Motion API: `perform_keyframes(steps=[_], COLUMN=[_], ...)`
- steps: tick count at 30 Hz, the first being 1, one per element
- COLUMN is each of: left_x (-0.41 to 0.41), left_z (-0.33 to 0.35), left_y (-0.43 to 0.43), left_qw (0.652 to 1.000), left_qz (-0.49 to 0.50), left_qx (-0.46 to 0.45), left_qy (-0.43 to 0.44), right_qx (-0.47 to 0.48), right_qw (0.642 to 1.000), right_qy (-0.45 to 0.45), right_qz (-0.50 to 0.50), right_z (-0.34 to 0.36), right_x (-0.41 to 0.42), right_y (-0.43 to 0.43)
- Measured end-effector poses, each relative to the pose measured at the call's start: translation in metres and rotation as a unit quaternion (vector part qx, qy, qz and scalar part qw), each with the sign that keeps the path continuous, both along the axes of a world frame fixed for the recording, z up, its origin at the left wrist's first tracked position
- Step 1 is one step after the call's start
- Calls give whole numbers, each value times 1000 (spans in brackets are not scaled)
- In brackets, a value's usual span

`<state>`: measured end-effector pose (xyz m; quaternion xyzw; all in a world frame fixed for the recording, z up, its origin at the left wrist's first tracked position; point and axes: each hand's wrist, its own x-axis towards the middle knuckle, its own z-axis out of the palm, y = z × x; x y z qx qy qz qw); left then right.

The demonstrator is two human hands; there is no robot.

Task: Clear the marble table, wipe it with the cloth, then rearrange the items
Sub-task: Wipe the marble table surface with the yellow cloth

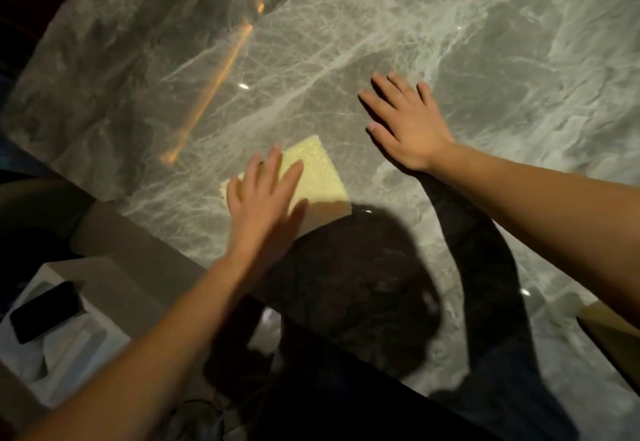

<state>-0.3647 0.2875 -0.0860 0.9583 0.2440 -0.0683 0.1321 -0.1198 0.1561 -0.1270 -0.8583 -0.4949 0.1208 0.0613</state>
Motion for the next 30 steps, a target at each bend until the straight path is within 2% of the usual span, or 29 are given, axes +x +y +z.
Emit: perform_keyframes(steps=[1, 3, 5, 7, 10, 12, 16, 19, 23, 25, 27, 30], left_x=[2, 8, 19, 29, 31, 28, 26, 24, 19, 19, 18, 19], left_z=[1, -3, -13, -23, -31, -35, -43, -41, -38, -39, -37, -36], left_y=[17, 40, 50, 56, 57, 54, 50, 41, 17, 7, -8, -41], left_qw=[996, 963, 927, 925, 913, 907, 896, 903, 928, 930, 930, 940], left_qz=[-83, -270, -372, -366, -398, -405, -442, -423, -369, -361, -353, -332], left_qx=[4, 4, -42, -88, -87, -114, 47, 73, 44, 76, 98, 80], left_qy=[-13, 4, 38, 47, 8, 18, 4, -15, -16, -7, 6, 16], right_qx=[0, -3, -8, -7, 0, -4, -22, -36, -67, -64, -69, -31], right_qw=[1000, 1000, 1000, 999, 999, 999, 998, 996, 994, 993, 989, 963], right_qy=[2, 0, -11, -23, -18, -17, -24, -19, -38, -33, -22, 19], right_qz=[-2, -10, -25, -41, -46, -45, -58, -76, -81, -93, -132, -266], right_z=[-1, -3, -5, -8, -10, -9, -6, -3, 0, 1, 2, 4], right_x=[-1, -6, -11, -15, -16, -16, -20, -36, -61, -68, -73, -81], right_y=[-9, -22, -28, -27, -26, -26, -28, -33, -56, -72, -87, -113])
